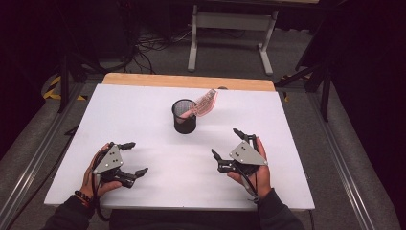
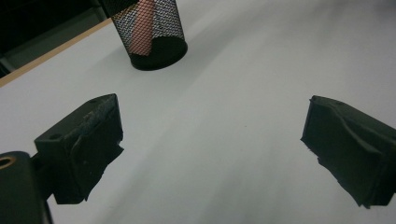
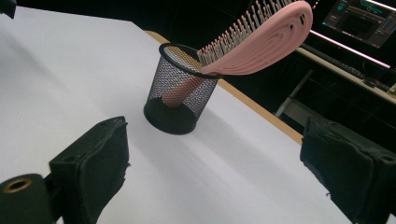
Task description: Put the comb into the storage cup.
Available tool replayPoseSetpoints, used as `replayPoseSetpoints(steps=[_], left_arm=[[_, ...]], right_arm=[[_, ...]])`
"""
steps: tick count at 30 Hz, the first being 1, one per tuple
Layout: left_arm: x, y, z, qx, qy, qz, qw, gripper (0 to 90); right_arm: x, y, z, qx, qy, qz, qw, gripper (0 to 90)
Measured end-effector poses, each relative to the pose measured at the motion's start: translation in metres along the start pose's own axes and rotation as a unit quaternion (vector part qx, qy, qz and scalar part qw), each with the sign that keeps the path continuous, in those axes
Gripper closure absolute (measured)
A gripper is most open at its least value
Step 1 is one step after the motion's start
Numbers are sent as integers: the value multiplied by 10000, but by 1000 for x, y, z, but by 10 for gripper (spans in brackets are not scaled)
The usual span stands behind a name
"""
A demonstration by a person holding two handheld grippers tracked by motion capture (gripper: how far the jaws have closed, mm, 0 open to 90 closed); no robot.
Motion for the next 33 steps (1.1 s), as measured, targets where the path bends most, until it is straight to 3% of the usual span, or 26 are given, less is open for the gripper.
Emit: replayPoseSetpoints(steps=[18,33], left_arm=[[0,0,0,0,0,0,10000,59],[0,-1,1,16,-12,4,10000,59]], right_arm=[[-12,11,-10,-88,31,42,9999,76],[-33,22,-14,-180,-123,47,9998,57]])
Point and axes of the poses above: each handheld gripper's, and its own axes: z roughly forward along the jaws, x roughly out of its top, y roughly to its right, the point moved 10 cm from there along z, roughly forward along the jaws, and after that the axes turned 15 degrees about -x, right-handed, at the moved point
